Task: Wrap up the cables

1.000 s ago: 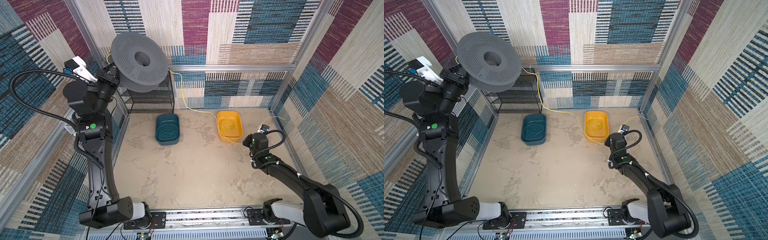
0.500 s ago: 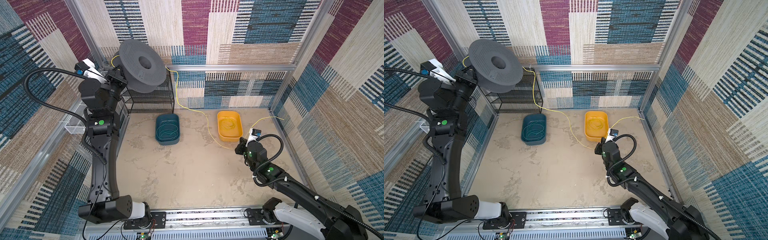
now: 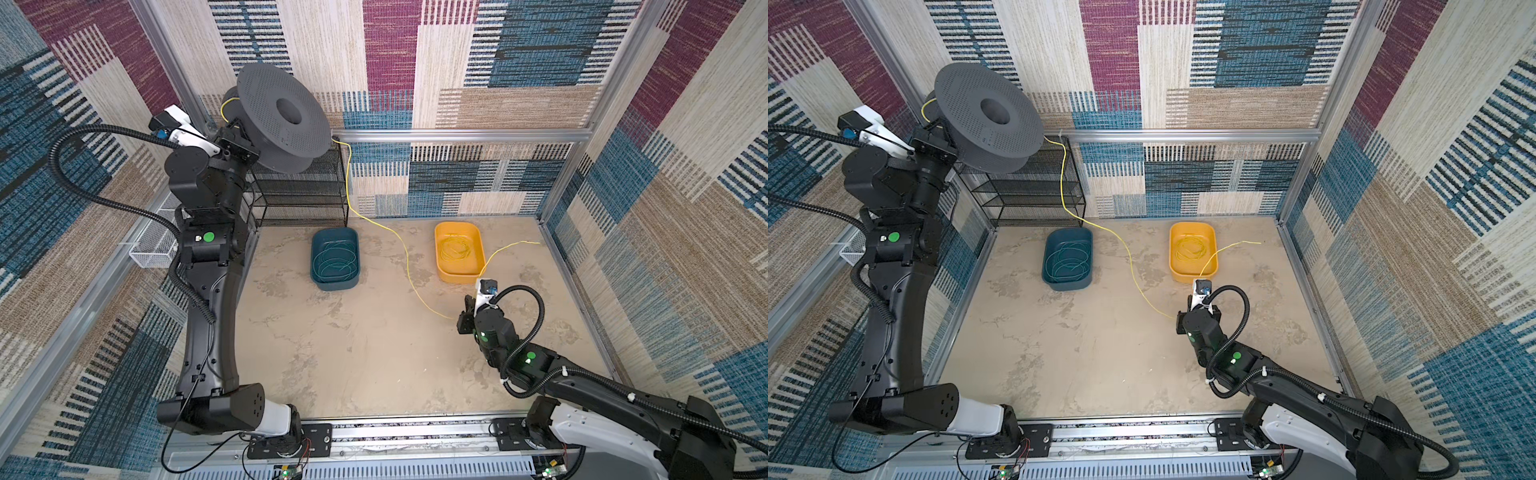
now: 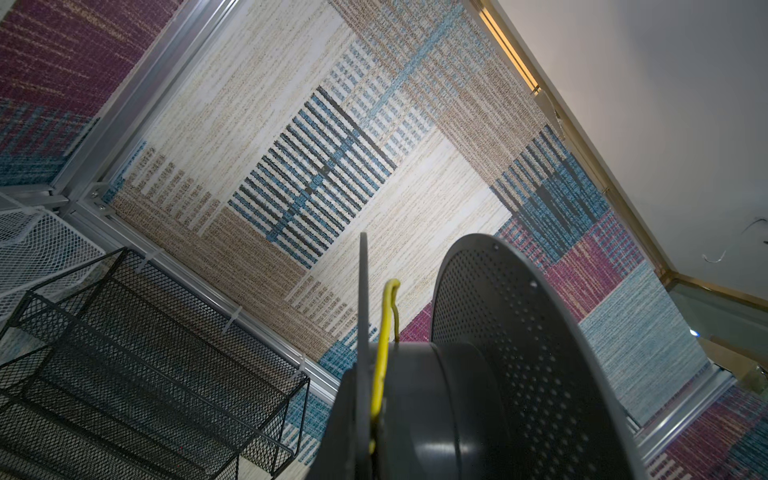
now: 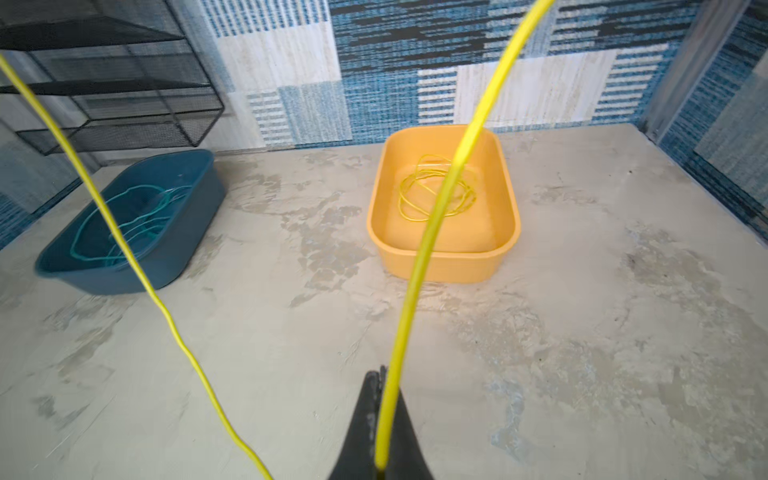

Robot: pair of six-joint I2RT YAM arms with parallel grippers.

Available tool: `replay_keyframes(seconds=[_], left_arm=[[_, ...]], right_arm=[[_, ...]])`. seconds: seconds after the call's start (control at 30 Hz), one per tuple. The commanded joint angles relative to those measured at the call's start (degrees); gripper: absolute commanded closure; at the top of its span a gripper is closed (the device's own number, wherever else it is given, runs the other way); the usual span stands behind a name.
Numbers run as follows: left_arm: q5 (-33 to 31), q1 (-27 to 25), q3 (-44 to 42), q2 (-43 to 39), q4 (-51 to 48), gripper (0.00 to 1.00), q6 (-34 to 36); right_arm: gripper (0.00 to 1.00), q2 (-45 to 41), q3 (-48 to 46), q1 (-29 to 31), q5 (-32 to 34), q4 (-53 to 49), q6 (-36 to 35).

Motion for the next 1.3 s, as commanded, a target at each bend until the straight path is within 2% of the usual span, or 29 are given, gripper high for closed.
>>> replay_keyframes(seconds=[0.0,0.1,0.17,0.37,0.6,0.73,0.8,0.87,0.93,0.97,1.03,1.1,1.27], left_arm=[[-6.49,-2.53,2.79,1.89,2.97,1.0,6.52],[-11.07,-6.65,5.8,4.79,2.36,1.0,13.58],[-13.9,-9.44,10.82,8.22,-0.9,1.0,18.21],[-19.52,-16.49,19.09,15.94,-4.13,1.0,29.43],[-23.75,-22.56,17.14,19.77,-2.61,1.0,38.84],[-27.57,-26.69,15.42,21.9,-0.38,1.0,45.98],[-27.5,-27.44,14.11,22.34,0.53,1.0,44.67],[-26.35,-27.41,14.41,22.35,-0.2,1.0,42.85],[-23.68,-27.51,15.04,21.7,-2.12,1.0,42.52],[-22.83,-27.46,15.05,21.07,-2.94,1.0,42.43],[-18.17,-26.71,14.86,19.03,-6.43,1.0,40.21],[-11.77,-25.48,15.75,17.65,-10.31,1.0,37.26],[-1.67,-21.61,16.13,14.15,-12.8,1.0,27.06]], right_arm=[[1.0,-0.95,-0.44,4.66,4.47,1.55,-3.58],[1.0,-2.82,0.15,8.82,6.02,2.31,-4.52],[1.0,-3.95,1.04,12.48,8.14,3.55,-6.2],[1.0,-1.79,5.82,20.64,11.67,5.62,-11.06],[1.0,-2.81,11.73,22.46,9.8,11.95,-18.94],[1.0,-2.42,16.78,22.46,5.92,16.91,-24.16],[1.0,-0.02,20.55,22.46,2.98,15.71,-23.77],[1.0,2.7,22.48,22.39,3.57,13.55,-22.82],[1.0,1.88,21.53,18.12,3.49,11.63,-20.24],[1.0,0.34,21.03,14.04,0.68,9.56,-16.78],[1.0,-3.3,18.71,5.89,-3.47,7.24,-12.05],[1.0,-3.61,17.69,1.49,-4.24,4.06,-9.47],[1.0,-0.76,12.39,0.44,-9.68,0.15,-2.51]])
